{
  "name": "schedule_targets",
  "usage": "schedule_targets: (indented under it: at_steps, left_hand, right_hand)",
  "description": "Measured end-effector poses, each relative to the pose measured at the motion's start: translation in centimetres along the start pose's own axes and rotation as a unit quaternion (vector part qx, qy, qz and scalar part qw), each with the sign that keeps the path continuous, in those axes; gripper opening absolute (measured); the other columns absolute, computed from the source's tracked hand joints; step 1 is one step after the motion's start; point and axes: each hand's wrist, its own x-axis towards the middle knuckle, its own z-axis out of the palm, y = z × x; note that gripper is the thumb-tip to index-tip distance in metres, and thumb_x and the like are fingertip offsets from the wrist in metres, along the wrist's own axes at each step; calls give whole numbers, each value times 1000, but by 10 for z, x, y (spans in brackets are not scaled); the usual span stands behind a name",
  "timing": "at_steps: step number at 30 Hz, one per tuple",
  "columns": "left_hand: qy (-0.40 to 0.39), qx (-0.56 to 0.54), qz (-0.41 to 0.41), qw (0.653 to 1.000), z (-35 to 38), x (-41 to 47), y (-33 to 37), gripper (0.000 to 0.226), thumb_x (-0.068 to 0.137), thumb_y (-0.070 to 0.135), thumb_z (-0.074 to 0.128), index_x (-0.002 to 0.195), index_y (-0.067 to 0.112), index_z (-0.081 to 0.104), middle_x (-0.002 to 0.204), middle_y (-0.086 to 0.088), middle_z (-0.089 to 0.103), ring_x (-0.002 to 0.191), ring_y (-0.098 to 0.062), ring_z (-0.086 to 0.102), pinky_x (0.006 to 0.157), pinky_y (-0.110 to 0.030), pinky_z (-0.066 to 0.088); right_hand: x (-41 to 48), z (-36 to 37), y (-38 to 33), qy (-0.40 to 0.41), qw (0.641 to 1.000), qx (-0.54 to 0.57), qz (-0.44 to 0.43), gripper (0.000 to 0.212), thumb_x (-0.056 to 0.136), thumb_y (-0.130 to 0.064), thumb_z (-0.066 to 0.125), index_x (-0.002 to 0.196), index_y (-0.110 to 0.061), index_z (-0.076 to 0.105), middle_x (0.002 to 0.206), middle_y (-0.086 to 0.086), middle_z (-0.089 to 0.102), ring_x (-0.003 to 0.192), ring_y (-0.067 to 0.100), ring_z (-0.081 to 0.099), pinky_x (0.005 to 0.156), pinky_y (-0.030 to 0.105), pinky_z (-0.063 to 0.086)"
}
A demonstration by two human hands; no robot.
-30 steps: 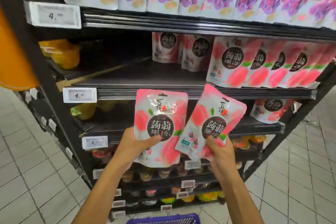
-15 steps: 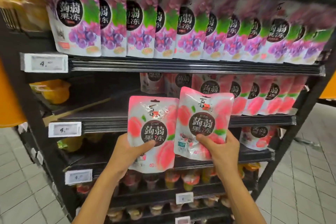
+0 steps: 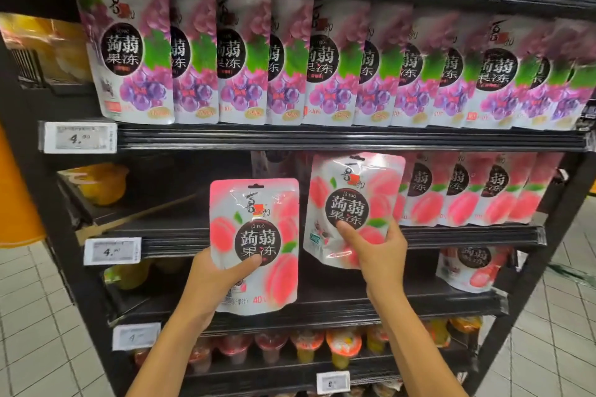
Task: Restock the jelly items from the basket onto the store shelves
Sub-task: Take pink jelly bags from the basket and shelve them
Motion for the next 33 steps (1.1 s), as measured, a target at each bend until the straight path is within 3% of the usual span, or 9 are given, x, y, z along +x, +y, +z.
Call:
schedule_targets:
  at_steps: [5,10,16,22,25,30,33]
  left_hand:
    - [2,14,5,1000,-1,-2,2,68,43,43,87,102,13,70,93,-3,77,86,-21,74,70,-32,58]
    - [14,21,6,1000,-2,-2,4,72,41,45,86,103,12,70,94,-4,77,88,-23,74,78,-40,58]
    - [19,14,7,1000,-3,-2,4,70,43,43,87,104,12,70,96,-5,77,89,-24,74,75,-38,58]
    - [17,16,-2,1000,-2,-4,0,70,45,44,87,105,13,70,96,-5,77,90,-25,74,79,-42,59]
    - [17,18,-7,1000,2,-2,-2,68,47,42,87,107,13,69,96,-4,77,90,-24,74,79,-43,59]
    - [13,18,-12,1000,3,1,-6,52,56,32,85,103,16,70,95,-3,77,89,-22,74,75,-38,59]
    - [10,19,-12,1000,4,1,-6,52,56,32,85,103,16,70,95,-3,77,89,-21,74,72,-34,59]
  right_hand:
    - [16,22,0,-7,999,30,28,59,65,-36,89,118,-27,64,104,-8,72,101,10,67,87,29,54]
    - [35,36,3,-12,999,-5,41,101,60,-50,88,141,-10,45,139,10,55,131,24,49,108,50,43]
    - [44,49,8,-22,998,-48,18,109,64,-50,86,150,-10,33,152,6,41,140,18,36,113,35,32]
    - [42,41,12,-95,985,-142,-22,104,64,-44,88,148,-16,34,137,-8,52,127,8,44,104,26,37]
    - [38,35,10,-99,978,-174,-53,88,67,-35,89,139,-15,43,118,-8,62,111,9,55,94,24,43]
    - [25,28,10,-19,935,-339,-99,47,72,-49,81,99,-23,54,83,-12,55,88,19,54,66,32,44]
    - [19,25,11,21,916,-389,-90,50,74,-56,75,108,-26,55,84,-9,58,87,18,57,61,32,39]
